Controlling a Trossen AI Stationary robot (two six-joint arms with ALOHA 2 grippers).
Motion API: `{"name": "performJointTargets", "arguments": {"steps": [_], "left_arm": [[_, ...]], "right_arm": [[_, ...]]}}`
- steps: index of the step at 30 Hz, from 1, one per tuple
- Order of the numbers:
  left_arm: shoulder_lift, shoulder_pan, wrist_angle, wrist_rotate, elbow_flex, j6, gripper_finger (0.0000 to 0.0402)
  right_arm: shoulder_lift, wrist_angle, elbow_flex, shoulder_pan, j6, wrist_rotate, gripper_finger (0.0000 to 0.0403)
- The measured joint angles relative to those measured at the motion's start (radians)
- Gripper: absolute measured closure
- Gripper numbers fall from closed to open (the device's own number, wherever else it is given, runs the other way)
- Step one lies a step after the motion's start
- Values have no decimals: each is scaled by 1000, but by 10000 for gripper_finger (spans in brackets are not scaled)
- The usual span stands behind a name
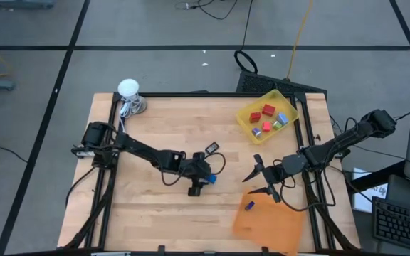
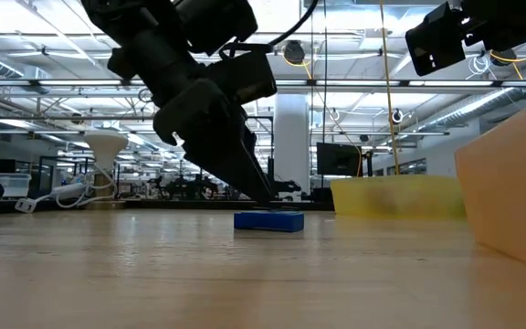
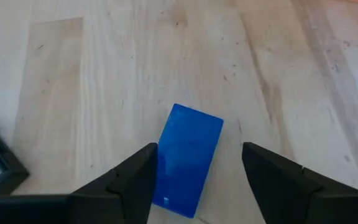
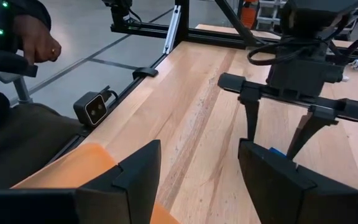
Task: Pick & Place Office items
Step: Put the blue digital clock into the orange bin
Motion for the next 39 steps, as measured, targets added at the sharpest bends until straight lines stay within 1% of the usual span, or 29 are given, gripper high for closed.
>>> {"name": "performJointTargets", "arguments": {"steps": [4,8,10,12,16,21,24,27,29,31,33,35,37,39], "left_arm": [[0,-3,-13,-8,0,-5,144],[5,3,-18,-58,1,-2,134],[13,10,-16,-52,2,-3,134],[37,16,-8,-23,2,-6,138],[79,25,1,21,5,-10,152],[113,30,0,21,7,2,175],[115,35,-5,12,6,-17,202],[104,34,-3,-7,4,-21,242],[81,33,-6,-30,4,-23,247],[55,31,-20,-97,1,-22,247],[9,29,-46,-178,-6,-17,247],[-39,22,-11,-247,-1,-12,247],[-93,12,-5,-264,0,-30,247],[-123,8,38,-236,0,-72,247]], "right_arm": [[0,0,0,0,0,0,198],[0,2,0,0,0,0,198],[0,2,0,0,0,0,197],[0,2,0,0,0,0,196],[0,-1,0,0,0,0,196],[0,-8,0,0,-3,0,201],[0,-7,0,0,-8,1,201],[0,-5,0,0,-9,4,202],[0,-5,0,0,-8,10,202],[0,-5,0,0,-11,57,202],[0,-5,0,0,-11,135,202],[2,-5,0,0,-19,208,202],[15,-1,0,-1,-68,256,202],[37,2,0,0,-122,294,202]]}}
